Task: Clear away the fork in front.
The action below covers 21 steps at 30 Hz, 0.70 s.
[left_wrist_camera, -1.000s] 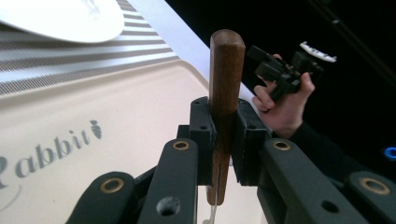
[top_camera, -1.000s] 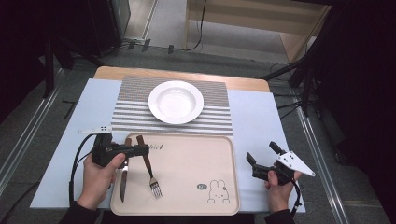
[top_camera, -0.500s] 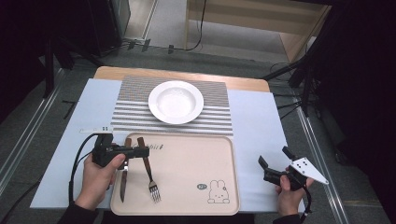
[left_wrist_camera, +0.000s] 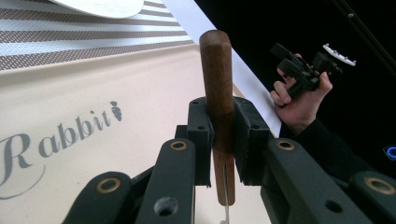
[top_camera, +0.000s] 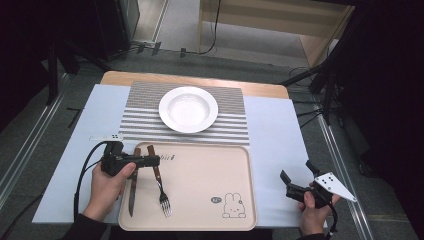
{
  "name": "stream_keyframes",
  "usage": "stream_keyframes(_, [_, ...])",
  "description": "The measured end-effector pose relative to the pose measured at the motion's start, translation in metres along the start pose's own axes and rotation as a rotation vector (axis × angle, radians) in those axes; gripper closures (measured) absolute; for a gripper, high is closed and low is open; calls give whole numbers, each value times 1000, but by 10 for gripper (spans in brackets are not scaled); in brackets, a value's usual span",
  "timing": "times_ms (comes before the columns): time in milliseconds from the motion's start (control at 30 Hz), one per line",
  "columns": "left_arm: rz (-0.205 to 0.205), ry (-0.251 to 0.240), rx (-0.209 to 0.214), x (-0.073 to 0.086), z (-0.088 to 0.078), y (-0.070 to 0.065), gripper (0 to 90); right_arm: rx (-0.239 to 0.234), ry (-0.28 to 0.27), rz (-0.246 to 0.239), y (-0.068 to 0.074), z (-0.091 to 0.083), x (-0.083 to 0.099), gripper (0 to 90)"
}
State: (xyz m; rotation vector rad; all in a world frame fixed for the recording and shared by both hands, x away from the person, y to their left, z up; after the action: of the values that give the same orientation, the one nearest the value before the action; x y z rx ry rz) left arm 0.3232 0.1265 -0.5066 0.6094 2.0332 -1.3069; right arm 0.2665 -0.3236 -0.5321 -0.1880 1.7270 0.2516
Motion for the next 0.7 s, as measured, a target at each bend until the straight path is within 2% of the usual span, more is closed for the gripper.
stream_keyframes(33, [20,1,-47,1,0,4,749,6,5,5,-1,-1,1,0])
stream_keyframes(67, [30,6,-76,2,1,7,733,9,4,4,-2,-1,1,0])
stream_keyframes(133, [44,22,-101,4,2,12,714,11,2,12,-3,-1,1,0])
stream_keyframes(200, [71,40,-147,7,4,15,689,12,2,7,-3,0,1,0])
stream_keyframes(400, [124,105,-240,16,10,24,611,8,6,10,-3,1,2,0])
stream_keyframes(500, [136,133,-278,20,13,29,574,6,7,15,-3,1,2,0])
stream_keyframes(700, [172,181,-329,25,17,33,524,12,11,15,-4,2,3,0])
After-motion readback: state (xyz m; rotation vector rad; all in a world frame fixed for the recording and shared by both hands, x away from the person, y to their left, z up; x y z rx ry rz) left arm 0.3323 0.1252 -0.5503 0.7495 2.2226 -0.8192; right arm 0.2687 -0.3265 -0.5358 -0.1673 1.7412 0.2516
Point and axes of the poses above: each handheld gripper's, and its own axes: z roughly forward along the jaws, x roughly out of its underside, y roughly to its left, the point moved 9 cm from there along z, roughly forward along the jaws, and after that the axes turned 6 degrees about -y, right-handed, at the moved point
